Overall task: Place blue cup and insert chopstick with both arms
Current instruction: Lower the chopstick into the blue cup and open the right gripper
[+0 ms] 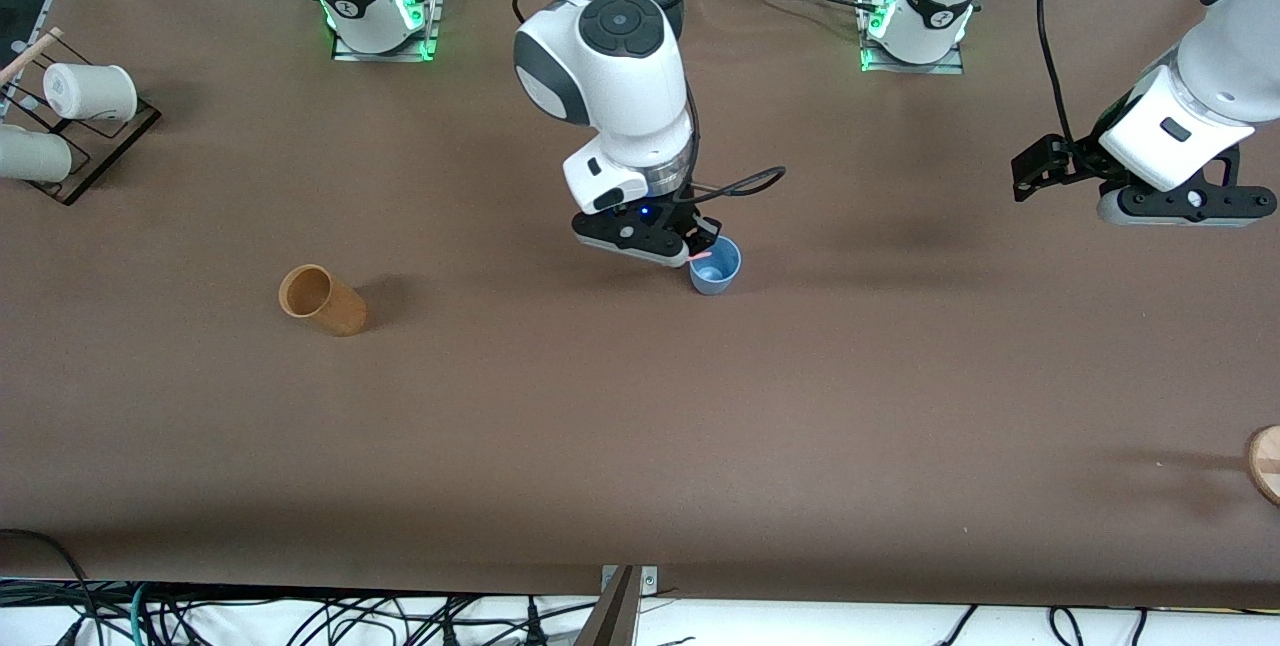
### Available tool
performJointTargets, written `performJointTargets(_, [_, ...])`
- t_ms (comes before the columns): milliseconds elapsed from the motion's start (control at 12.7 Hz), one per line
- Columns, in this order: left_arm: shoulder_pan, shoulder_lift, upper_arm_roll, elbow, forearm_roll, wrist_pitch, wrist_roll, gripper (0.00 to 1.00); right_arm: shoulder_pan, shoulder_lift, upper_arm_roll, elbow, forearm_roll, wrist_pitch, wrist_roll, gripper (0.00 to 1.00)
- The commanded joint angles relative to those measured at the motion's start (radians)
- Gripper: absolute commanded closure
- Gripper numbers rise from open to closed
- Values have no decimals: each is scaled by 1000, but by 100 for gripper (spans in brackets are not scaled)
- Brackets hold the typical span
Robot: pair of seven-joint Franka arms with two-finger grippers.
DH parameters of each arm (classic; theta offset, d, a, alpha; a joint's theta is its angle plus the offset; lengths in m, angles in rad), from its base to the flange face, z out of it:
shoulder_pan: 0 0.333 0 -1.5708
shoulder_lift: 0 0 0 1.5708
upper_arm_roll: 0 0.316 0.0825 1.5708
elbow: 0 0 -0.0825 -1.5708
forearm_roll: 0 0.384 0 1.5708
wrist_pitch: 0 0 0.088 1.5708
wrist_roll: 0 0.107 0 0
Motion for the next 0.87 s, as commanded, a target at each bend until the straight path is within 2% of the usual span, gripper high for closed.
performJointTargets(0, [-1,-5,5,8,-28,-9,7,0,32,41,-9,40,-24,26,66,93])
performJointTargets(79, [-1,-7,7,8,-28,-10,5,0,32,44,-9,40,-26,32,68,92])
performJointTargets(158, [1,-7,7,8,-28,-10,4,0,29,44,-9,40,-26,36,68,72])
performJointTargets(316, [1,-5,8,28,-28,-23,4,0,21,44,-10,42,-24,43,60,1])
performJointTargets(632, [1,-5,10,37,-28,-44,9,0,-20,26,-3,42,-24,14,29,0])
performJointTargets(789, [1,-5,11,37,-28,-46,10,0,-77,-6,10,42,-12,-47,-84,0])
